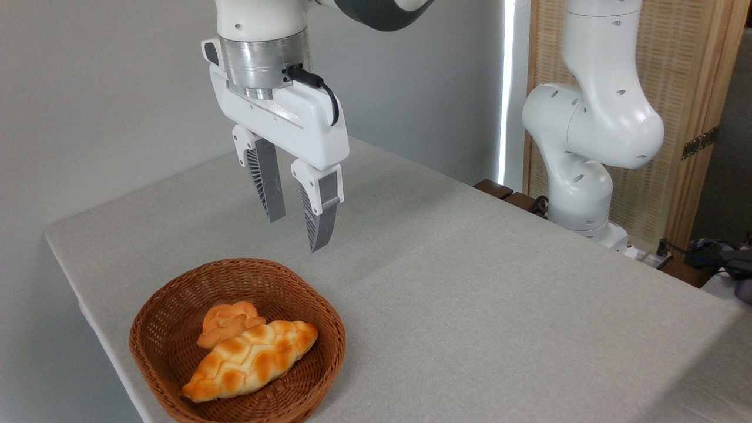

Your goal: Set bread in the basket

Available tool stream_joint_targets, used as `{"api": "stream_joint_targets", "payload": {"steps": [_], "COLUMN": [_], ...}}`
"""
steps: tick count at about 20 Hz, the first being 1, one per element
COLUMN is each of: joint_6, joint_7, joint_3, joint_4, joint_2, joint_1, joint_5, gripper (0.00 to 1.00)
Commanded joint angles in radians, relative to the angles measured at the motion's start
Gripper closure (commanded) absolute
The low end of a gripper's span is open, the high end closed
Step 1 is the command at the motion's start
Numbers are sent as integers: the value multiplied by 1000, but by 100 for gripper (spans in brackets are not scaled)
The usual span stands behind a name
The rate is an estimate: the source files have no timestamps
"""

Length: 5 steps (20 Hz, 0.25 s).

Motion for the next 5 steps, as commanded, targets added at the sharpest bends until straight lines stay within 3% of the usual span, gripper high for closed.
{"api": "stream_joint_targets", "payload": {"steps": [1,5], "joint_6": [-21,-21], "joint_7": [6,13], "joint_3": [0,3], "joint_4": [-7,-5], "joint_2": [-18,-20], "joint_1": [2,3], "joint_5": [19,19], "gripper": [0,0]}}
